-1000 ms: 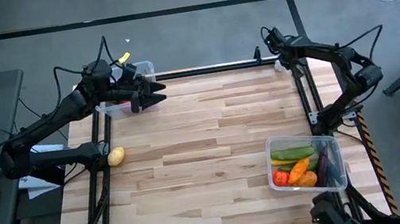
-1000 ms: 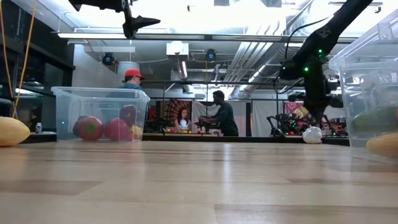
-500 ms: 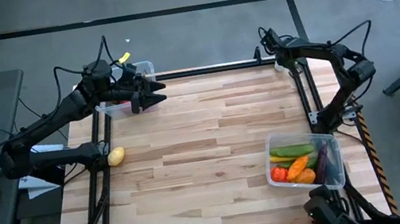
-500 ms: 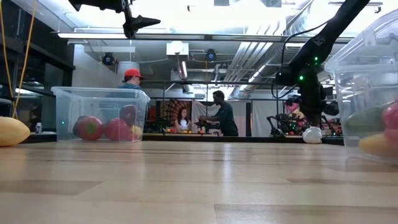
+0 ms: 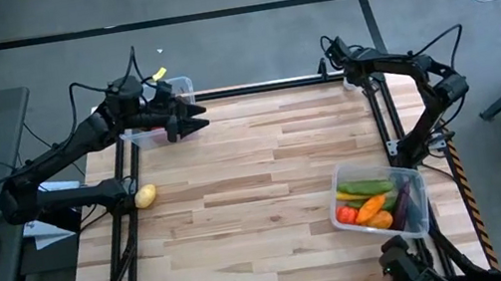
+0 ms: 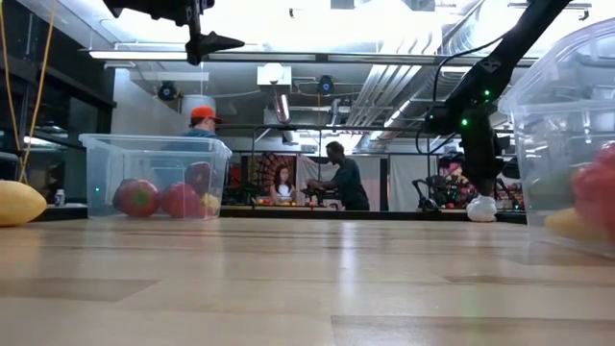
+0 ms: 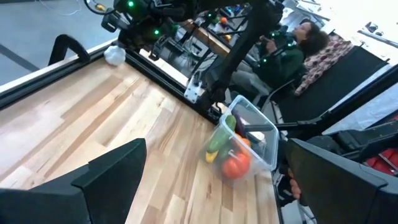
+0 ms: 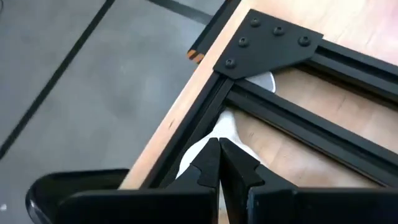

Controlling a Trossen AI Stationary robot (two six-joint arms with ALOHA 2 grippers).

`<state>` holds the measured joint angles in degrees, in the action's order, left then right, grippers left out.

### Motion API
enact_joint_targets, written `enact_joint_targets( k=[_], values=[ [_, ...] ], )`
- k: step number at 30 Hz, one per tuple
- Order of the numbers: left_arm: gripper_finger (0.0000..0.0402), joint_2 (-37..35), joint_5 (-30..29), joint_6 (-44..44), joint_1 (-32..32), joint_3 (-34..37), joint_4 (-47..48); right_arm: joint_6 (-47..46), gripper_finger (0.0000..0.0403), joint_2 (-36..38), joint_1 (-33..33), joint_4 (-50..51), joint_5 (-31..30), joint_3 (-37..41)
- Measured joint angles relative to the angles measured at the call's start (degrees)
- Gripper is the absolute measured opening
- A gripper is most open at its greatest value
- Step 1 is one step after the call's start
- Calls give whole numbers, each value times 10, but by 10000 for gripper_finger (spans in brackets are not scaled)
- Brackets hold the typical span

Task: Sort produce into baskets
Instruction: Put the white garlic into the bottom transparent bin

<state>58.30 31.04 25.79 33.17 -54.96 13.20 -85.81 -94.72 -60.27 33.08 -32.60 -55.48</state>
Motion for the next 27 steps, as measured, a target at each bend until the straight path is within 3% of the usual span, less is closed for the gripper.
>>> enact_joint_targets(
  k=[13, 19, 27],
  values=[
    [374, 0, 0, 24, 0, 0, 6, 156, 0, 3, 55, 24, 90, -4],
    [374, 0, 0, 75, -5, 0, 5, 204, 0, 12, 121, 23, 157, -4],
    [374, 0, 0, 80, -29, 0, 3, 217, 0, 45, 231, 32, 210, 0]
  ],
)
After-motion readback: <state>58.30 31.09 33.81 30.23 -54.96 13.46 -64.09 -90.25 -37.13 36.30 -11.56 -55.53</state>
